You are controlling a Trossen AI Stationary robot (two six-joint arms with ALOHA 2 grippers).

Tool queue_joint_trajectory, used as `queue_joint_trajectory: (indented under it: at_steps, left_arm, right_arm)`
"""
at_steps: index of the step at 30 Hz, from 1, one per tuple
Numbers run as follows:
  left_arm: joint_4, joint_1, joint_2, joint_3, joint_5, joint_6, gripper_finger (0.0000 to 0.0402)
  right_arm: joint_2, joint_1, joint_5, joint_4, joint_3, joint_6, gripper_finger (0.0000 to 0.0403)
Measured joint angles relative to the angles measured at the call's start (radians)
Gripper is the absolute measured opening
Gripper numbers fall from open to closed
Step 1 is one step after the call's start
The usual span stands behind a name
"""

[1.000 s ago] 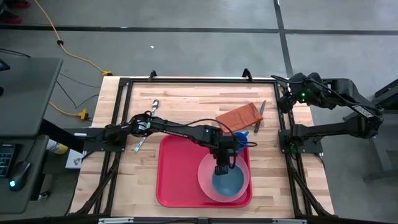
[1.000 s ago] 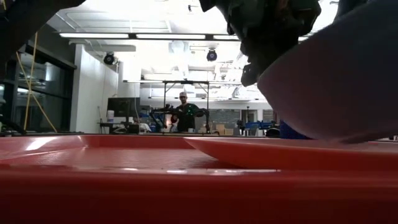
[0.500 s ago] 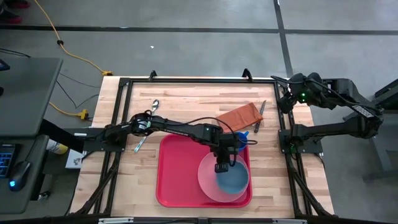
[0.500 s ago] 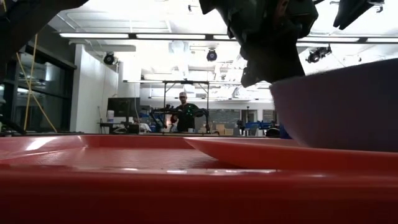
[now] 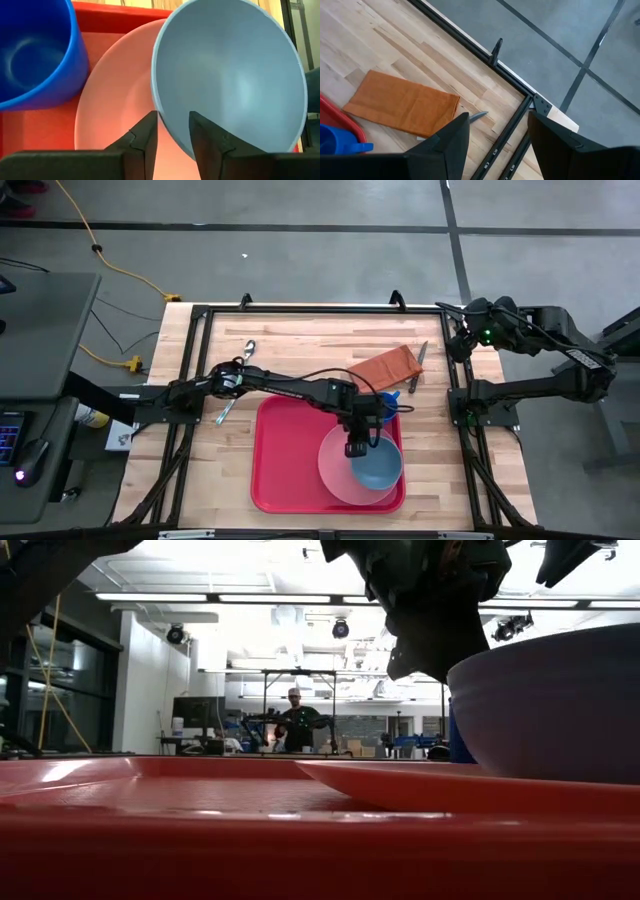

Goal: Set up tray
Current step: Put the light blue bowl on the pink plate, then put the orange napkin on the left side of the pink plate

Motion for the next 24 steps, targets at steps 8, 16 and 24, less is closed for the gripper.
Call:
queue_joint_trajectory:
  at_steps: [8,16,24]
  left_arm:
    - [-0.149,0.012,-0.001,0.149,-0.055,0.069,0.0145]
    - [-0.303,0.046,-0.081,0.190,-0.272,0.116,0.0145]
    - [-0.571,0.129,-0.148,0.204,-0.545,0.121,0.0145]
  right_arm:
    - [0.000,0.000,-0.003,0.000,0.000,0.000,0.0181]
    - [-0.002,0.000,-0.011,-0.004,0.000,0.021,0.0181]
    - [-0.007,0.000,-0.002,-0.016,0.000,0.149,0.0181]
